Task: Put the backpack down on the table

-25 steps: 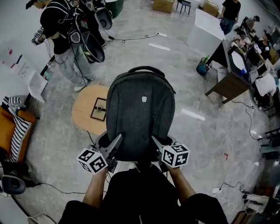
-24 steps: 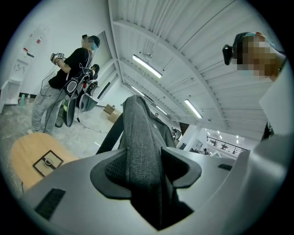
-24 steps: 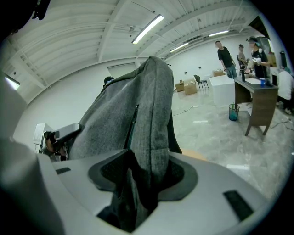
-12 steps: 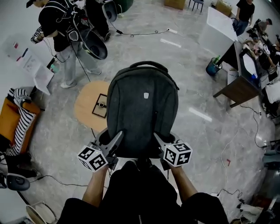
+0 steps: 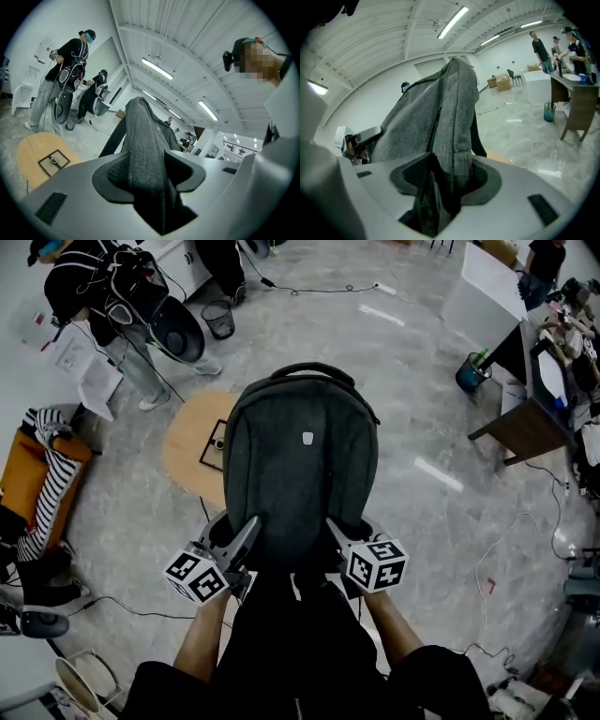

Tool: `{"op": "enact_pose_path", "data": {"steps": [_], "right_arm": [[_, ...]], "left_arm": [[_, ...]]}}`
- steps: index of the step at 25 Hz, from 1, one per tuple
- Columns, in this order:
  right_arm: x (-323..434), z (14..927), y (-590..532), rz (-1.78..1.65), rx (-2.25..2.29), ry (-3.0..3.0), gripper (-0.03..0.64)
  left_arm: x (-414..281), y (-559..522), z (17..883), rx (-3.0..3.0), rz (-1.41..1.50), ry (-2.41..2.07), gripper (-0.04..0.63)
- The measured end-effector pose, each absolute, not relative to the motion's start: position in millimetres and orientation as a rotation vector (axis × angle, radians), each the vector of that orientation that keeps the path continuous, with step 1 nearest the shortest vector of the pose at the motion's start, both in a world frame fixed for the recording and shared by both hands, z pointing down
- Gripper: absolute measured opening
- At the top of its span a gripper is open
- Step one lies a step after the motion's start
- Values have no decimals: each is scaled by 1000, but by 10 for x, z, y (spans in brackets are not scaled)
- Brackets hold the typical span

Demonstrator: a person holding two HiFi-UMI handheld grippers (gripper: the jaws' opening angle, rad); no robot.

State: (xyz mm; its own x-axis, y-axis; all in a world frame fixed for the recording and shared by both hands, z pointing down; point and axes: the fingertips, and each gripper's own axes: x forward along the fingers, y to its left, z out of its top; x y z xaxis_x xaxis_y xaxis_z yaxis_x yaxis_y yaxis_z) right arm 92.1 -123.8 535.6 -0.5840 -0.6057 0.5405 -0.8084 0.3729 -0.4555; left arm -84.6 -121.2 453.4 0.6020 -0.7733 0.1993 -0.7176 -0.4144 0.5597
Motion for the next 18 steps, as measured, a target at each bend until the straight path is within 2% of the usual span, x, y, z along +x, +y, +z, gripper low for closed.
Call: {"op": "enact_pose_path", "data": {"steps": [7, 18], "right_arm": [[717, 5561, -951, 1098, 1177, -2331, 199], [781, 6279, -829, 1209, 1101, -2177, 199]], "left_arm": [[-1031, -911, 4705, 2153, -71, -1217, 212], [-1016, -882, 5512, 1990, -12, -1195, 212]]}}
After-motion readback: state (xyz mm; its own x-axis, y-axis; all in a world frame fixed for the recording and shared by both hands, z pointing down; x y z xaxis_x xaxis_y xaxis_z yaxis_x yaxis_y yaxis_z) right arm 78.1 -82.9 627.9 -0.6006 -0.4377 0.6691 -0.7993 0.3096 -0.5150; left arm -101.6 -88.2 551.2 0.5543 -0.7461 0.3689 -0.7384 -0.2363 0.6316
